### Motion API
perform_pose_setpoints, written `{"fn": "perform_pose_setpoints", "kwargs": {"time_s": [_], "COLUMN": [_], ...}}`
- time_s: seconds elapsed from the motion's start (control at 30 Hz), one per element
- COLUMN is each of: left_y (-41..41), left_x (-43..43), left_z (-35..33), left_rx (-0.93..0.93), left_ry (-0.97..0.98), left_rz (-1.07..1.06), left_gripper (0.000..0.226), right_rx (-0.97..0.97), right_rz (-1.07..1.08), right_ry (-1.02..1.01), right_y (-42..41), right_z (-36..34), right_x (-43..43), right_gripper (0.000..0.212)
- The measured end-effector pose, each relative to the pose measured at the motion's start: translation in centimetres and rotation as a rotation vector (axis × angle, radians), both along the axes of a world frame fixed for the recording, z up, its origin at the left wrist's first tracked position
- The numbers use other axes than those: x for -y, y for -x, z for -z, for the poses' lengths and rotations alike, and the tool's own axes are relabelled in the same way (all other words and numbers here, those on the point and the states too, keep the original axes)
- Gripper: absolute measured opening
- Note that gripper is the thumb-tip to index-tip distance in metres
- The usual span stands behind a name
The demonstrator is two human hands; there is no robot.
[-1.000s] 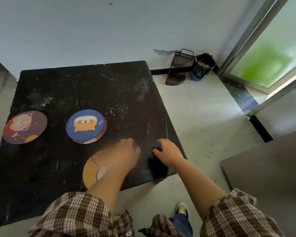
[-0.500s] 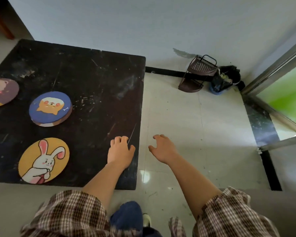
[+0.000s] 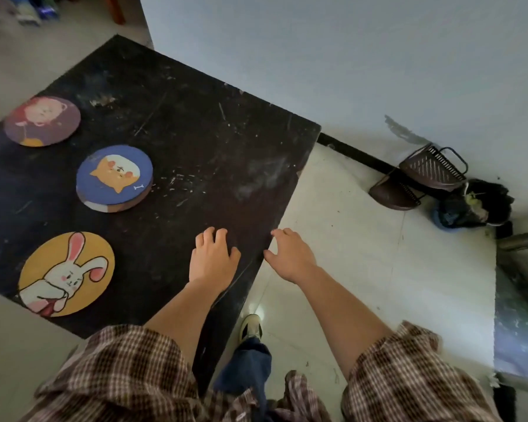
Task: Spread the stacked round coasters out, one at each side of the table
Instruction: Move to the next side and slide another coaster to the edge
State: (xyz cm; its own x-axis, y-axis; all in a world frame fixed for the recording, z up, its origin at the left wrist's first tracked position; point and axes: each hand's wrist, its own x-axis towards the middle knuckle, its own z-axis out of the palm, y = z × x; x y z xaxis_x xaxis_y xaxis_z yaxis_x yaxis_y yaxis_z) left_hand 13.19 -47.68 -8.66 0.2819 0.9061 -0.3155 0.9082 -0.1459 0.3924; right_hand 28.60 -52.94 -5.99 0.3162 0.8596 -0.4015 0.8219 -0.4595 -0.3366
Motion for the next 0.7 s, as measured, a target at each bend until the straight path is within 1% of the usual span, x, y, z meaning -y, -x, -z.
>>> {"fn": "perform_pose_setpoints", "kwargs": {"time_s": [0.13,0.3,0.4,0.7], "left_y": [-0.5,-0.5,-0.4,-2.4], "left_x": [-1.6,-3.4,-4.5,-7.4], "left_z": [-0.2,-0.7,-0.8,-1.2], "left_rx": [-0.02,-0.023,-0.023,-0.045], "left_ry": [0.017,0.02,0.013,0.023], "left_rz": [-0.092,-0.226,-0.315,-0.647], "left_gripper": [0.054,0.055,0.055,0.056], "right_rx": [0.011,0.019,0.031,0.011], "right_rz": [-0.098,-0.293,-0.407,-0.744], "right_ry": [-0.007,0.029,0.012,-0.028], "right_y": [-1.5,-1.3,-1.1,-2.1], "right_z": [-0.4,-0.5,-0.3,0.5], "right_x": [-4.4,-9.2,-12.0,-19.2], "right_gripper": [0.049,0.049,0.05,0.052]}}
